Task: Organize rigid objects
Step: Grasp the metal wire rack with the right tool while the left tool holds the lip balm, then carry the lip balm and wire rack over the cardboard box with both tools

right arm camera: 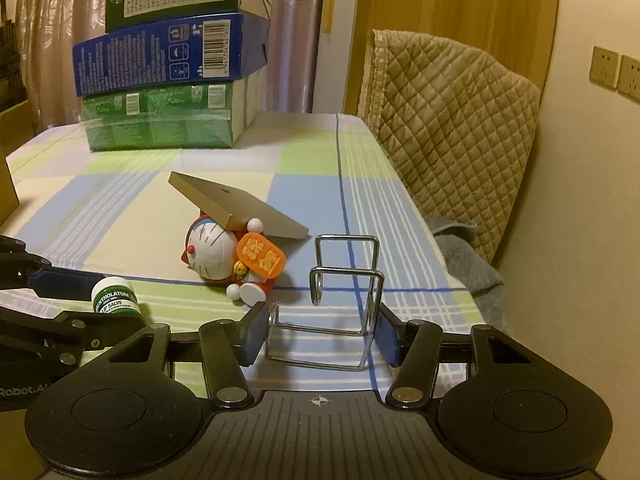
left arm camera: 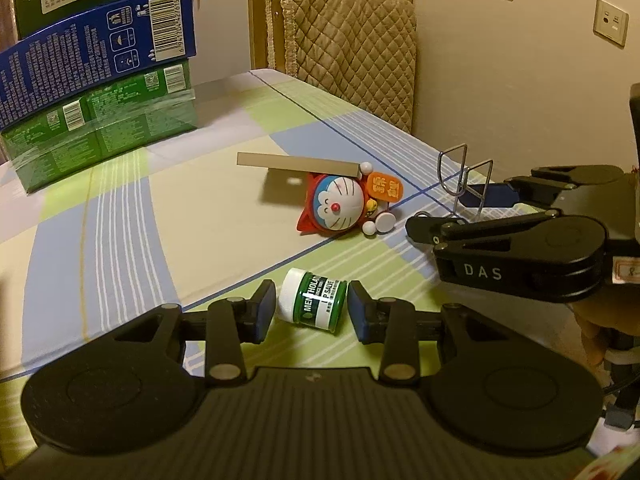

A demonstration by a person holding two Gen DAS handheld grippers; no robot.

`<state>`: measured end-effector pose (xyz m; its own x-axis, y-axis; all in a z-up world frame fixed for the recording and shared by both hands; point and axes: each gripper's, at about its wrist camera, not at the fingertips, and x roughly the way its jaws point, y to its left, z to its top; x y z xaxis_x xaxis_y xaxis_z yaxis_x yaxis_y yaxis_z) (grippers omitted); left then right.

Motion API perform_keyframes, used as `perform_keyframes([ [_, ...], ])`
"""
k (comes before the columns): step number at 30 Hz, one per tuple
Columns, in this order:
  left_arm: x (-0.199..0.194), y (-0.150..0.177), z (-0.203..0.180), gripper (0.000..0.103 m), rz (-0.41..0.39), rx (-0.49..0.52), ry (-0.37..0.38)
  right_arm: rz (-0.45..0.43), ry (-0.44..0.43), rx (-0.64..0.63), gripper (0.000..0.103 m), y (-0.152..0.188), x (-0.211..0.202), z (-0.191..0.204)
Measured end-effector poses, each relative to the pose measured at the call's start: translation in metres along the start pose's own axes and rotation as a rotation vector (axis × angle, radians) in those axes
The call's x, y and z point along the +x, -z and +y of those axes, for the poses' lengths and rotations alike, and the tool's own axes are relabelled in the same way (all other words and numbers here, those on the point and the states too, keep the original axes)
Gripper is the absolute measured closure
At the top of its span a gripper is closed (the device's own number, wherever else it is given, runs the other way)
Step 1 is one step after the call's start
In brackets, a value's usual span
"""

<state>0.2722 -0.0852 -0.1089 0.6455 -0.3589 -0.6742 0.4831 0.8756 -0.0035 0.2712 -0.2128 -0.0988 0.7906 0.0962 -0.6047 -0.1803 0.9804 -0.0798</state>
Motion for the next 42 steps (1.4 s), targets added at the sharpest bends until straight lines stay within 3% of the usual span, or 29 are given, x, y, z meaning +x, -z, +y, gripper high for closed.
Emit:
perform_keyframes([
  [16, 0.005, 0.002, 0.001, 0.07, 0.008, -0.005, 0.014, -0.026, -0.012, 0.033, 0.054, -0.003, -0.017, -0.001],
  [18, 0.003, 0.002, 0.001, 0.076, 0.005, -0.007, 0.008, -0.028, -0.014, 0.039, 0.054, -0.004, -0.02, -0.001],
  [25, -0.012, 0.001, -0.001, 0.076, 0.016, -0.037, 0.007, -0.032, -0.025, 0.057, 0.054, -0.009, -0.037, -0.001],
  [42, -0.141, -0.029, -0.001, 0.076, -0.074, -0.113, -0.033, -0.105, -0.115, 0.024, 0.054, -0.061, -0.142, 0.025],
])
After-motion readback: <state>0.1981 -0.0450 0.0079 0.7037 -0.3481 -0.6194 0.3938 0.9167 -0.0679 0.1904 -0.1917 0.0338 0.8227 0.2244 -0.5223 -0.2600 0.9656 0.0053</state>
